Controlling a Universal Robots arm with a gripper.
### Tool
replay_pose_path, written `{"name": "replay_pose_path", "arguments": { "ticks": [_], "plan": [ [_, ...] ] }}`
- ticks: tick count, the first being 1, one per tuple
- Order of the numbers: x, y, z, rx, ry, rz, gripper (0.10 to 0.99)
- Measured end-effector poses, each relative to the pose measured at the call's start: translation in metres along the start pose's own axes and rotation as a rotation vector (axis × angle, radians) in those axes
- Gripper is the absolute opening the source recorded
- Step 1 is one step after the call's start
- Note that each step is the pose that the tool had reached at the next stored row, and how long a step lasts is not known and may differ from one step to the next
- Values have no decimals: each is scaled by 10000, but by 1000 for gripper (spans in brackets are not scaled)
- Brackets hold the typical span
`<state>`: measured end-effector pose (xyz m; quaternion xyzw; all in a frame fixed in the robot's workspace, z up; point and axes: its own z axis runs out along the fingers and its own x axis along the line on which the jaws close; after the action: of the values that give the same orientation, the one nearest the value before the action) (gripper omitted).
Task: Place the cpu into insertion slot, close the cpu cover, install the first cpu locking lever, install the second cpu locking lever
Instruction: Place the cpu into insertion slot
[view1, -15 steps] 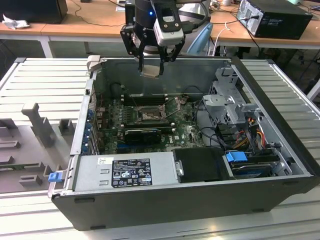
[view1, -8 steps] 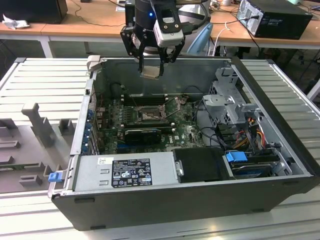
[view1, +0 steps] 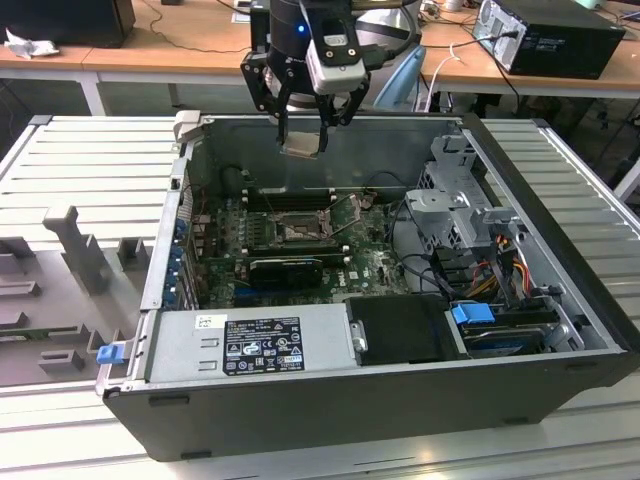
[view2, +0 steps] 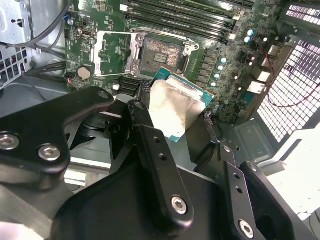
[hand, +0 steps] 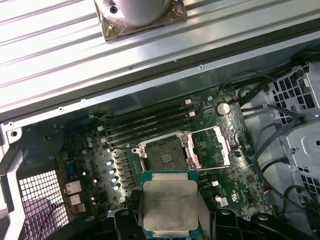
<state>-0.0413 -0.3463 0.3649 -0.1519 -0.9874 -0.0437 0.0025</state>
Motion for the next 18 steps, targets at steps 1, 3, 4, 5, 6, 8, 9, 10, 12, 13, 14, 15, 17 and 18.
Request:
{"name": "replay_pose_path", "arguments": {
  "ticks": [1, 3, 4, 5, 6, 8, 9, 10, 12, 13, 14, 15, 17, 18],
  "plan": [
    [0, 0, 0, 0, -2, 28, 529],
    [0, 0, 0, -1, -6, 77, 529],
    [0, 0, 0, -2, -9, 109, 529],
    [0, 0, 0, -1, -11, 126, 529],
    [0, 0, 0, -2, -13, 159, 529],
    [0, 0, 0, -3, -17, 204, 529],
    [0, 0, 0, -4, -21, 245, 529],
    [0, 0, 0, -4, -23, 270, 529],
    [0, 0, 1, -4, -27, 321, 529],
    [0, 0, 1, -5, -29, 341, 529],
    [0, 0, 1, -6, -32, 373, 529],
    [0, 0, 1, -7, -34, 399, 529],
    [0, -1, 2, -8, -40, 478, 529],
    [0, 0, 2, -9, -45, 522, 529]
  ]
}}
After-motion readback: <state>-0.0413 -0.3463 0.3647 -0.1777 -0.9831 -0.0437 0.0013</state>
